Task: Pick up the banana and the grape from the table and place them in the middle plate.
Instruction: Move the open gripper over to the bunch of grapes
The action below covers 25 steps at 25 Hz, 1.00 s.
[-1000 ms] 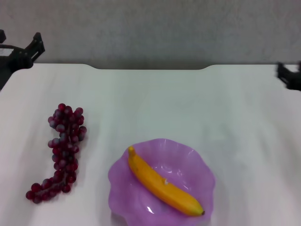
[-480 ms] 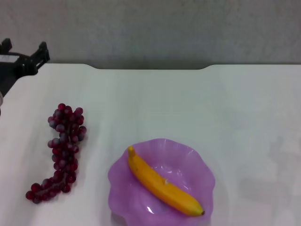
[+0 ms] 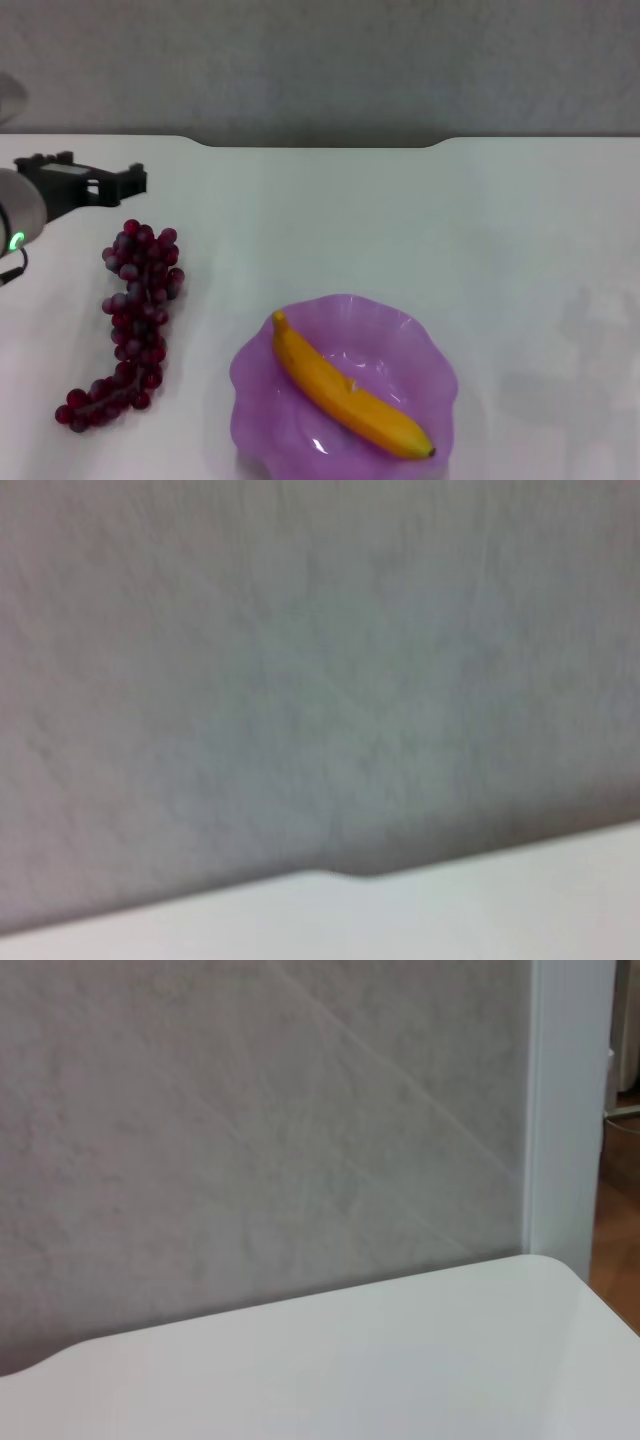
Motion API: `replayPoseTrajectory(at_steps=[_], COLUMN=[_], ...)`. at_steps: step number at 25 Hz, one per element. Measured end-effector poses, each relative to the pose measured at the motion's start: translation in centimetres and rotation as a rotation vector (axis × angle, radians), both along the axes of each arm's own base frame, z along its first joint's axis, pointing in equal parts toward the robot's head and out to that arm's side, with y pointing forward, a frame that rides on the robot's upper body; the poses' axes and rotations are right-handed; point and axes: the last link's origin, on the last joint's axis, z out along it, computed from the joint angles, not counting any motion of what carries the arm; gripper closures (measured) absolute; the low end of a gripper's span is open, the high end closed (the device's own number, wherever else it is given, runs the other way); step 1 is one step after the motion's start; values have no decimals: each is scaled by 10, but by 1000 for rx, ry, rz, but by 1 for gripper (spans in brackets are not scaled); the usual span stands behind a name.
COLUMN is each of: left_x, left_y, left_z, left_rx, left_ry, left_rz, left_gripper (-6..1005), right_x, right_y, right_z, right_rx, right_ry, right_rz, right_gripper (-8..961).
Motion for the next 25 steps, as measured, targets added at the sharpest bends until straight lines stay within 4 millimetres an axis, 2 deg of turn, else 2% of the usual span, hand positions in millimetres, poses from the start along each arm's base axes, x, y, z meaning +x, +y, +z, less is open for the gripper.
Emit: replayPoseTrajectory(at_steps=[1,7,15,25], left_x=[-3,-19,-35,-37], left_y=[8,23,33,37], left_z=[-6,-18,-28,-42], left_rx=[-67,-177,-271,-325], left_ry=[27,54,68,96], left_rz=[64,211,354,361], left_gripper=[147,147,148,149], right_x=[-1,-4,-7,-10], right_y=[1,4,7,16], right_z=[0,-1,-3,-15], right_rx=[-1,-9,-19,-66], right_ry=[1,-1,-1,1], right_rz=[2,10,18,14], right_gripper=[388,388,389,389])
